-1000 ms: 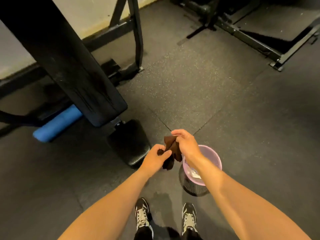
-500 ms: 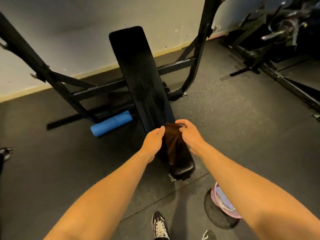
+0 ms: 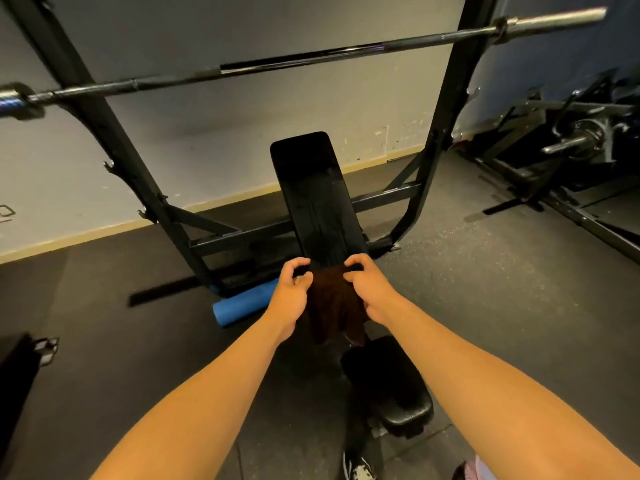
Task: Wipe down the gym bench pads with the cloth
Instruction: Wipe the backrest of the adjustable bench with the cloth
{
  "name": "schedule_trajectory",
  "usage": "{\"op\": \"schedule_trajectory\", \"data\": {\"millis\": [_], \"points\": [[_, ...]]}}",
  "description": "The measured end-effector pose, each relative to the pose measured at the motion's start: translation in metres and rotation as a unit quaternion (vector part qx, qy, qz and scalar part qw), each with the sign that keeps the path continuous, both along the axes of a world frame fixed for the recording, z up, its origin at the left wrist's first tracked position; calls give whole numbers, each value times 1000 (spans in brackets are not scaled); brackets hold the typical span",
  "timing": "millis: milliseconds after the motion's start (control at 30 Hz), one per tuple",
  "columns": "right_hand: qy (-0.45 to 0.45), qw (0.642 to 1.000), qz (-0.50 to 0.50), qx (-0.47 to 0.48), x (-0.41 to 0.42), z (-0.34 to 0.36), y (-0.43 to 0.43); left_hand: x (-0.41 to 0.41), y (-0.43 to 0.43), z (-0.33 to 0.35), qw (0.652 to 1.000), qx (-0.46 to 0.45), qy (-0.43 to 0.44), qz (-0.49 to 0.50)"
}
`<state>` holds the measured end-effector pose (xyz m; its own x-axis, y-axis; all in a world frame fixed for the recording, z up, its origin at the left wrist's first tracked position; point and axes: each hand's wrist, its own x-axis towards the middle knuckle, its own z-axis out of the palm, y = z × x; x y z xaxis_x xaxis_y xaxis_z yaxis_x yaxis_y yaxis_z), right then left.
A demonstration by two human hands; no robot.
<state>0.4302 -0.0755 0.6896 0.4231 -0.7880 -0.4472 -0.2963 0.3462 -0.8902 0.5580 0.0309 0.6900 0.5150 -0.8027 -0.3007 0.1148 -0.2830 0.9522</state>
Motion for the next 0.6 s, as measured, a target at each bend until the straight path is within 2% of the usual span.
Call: {"op": "schedule_trajectory", "data": {"millis": [133, 233, 300, 467, 600], "points": [[-96, 992, -62, 52, 38, 15, -34, 33, -27, 20, 995, 9, -32, -95], [-178, 976, -54, 110, 62, 26, -57, 62, -55, 16, 986, 20, -85, -140], [-206, 972, -26, 108, 83, 26, -80, 84, -83, 12, 987, 19, -105, -124], [-174, 983, 55, -19, 147, 18, -144, 141, -168, 7, 997, 33, -68, -23], [-85, 988, 35, -127, 199, 2, -200, 187, -231, 8, 999, 42, 9, 9]]}}
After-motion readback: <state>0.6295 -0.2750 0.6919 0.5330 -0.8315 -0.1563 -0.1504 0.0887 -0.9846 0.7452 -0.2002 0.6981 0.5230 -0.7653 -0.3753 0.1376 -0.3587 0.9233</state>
